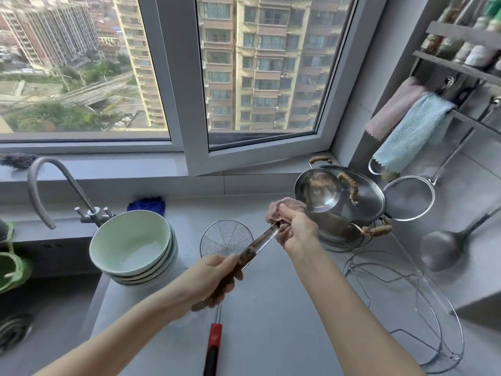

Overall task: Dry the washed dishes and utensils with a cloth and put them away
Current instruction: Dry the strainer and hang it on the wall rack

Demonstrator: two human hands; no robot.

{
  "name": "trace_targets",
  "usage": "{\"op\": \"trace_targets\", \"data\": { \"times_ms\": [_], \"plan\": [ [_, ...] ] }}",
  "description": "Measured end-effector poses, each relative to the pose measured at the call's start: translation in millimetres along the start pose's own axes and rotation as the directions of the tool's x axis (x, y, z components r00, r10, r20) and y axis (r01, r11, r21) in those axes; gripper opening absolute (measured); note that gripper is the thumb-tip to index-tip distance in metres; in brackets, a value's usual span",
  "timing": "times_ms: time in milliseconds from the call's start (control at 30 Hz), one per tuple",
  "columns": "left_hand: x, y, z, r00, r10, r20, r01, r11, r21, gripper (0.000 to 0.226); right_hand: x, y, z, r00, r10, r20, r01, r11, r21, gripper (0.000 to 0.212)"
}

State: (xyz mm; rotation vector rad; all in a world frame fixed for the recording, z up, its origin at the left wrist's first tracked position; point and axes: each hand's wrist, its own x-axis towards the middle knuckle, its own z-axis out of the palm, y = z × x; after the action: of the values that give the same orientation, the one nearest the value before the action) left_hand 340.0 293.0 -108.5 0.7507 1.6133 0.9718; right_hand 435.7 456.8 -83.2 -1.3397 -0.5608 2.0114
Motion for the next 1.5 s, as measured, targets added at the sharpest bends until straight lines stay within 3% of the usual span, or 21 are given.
{"op": "trace_targets", "data": {
  "times_ms": [67,167,233,300,367,433,533,600,667,767,900,1000,1233,1333,1400,1433,1500],
  "plan": [
    [8,7,8,0.999,0.001,-0.054,-0.006,0.996,-0.094,0.042,-10,20,2,0.995,0.008,0.1,-0.003,0.999,-0.054,0.02],
    [13,14,15,1.0,-0.004,0.021,0.009,0.971,-0.239,0.042,-20,34,2,0.989,-0.037,0.141,0.052,0.993,-0.106,0.025],
    [11,17,10,0.993,-0.034,0.11,0.053,0.982,-0.183,0.046,-19,27,-2,0.99,-0.064,0.127,0.086,0.981,-0.176,0.025],
    [12,26,-2,0.996,-0.054,0.074,0.056,0.998,-0.025,0.045,-17,14,-12,0.986,-0.063,0.155,0.112,0.938,-0.329,0.021],
    [18,38,-20,0.994,0.024,-0.111,-0.019,0.998,0.053,0.035,-20,0,-24,0.961,0.01,0.277,0.149,0.824,-0.546,0.012],
    [23,52,-37,0.948,0.101,-0.302,-0.101,0.995,0.018,0.035,-28,-9,-38,0.891,0.15,0.428,0.199,0.718,-0.667,0.014],
    [30,62,-49,0.94,0.118,-0.319,-0.133,0.991,-0.027,0.044,-42,-16,-53,0.792,0.325,0.516,0.29,0.544,-0.787,0.012],
    [33,61,-49,0.945,0.1,-0.312,-0.125,0.99,-0.06,0.033,-51,-19,-57,0.75,0.399,0.527,0.347,0.441,-0.827,0.013],
    [37,55,-47,0.92,0.09,-0.382,-0.131,0.988,-0.083,0.02,-58,-20,-60,0.729,0.443,0.522,0.313,0.462,-0.83,0.014],
    [47,44,-37,0.882,0.123,-0.456,-0.175,0.982,-0.074,0.025,-70,-17,-67,0.697,0.479,0.534,0.273,0.511,-0.815,0.014],
    [59,38,-35,0.81,0.092,-0.58,-0.146,0.988,-0.047,0.022,-85,-19,-88,0.725,0.469,0.504,0.27,0.48,-0.834,0.023],
    [65,40,-48,0.73,0.041,-0.682,-0.103,0.993,-0.05,0.02,-94,-24,-110,0.79,0.394,0.47,0.286,0.442,-0.85,0.027],
    [79,41,-64,0.711,0.014,-0.704,-0.01,1.0,0.009,0.028,-107,-33,-149,0.894,0.231,0.383,0.325,0.255,-0.911,0.036],
    [83,44,-68,0.742,0.021,-0.67,-0.015,1.0,0.014,0.029,-101,-54,-160,0.931,-0.109,0.347,0.362,0.177,-0.915,0.039],
    [86,52,-62,0.783,0.037,-0.621,-0.049,0.999,-0.002,0.029,-100,-71,-162,0.879,-0.315,0.358,0.407,0.103,-0.908,0.044],
    [88,56,-58,0.797,0.041,-0.603,-0.065,0.998,-0.018,0.027,-101,-78,-164,0.858,-0.341,0.385,0.442,0.106,-0.891,0.047],
    [94,64,-49,0.817,0.022,-0.576,-0.08,0.994,-0.076,0.026,-105,-91,-169,0.851,-0.322,0.414,0.501,0.267,-0.823,0.051]
  ]
}}
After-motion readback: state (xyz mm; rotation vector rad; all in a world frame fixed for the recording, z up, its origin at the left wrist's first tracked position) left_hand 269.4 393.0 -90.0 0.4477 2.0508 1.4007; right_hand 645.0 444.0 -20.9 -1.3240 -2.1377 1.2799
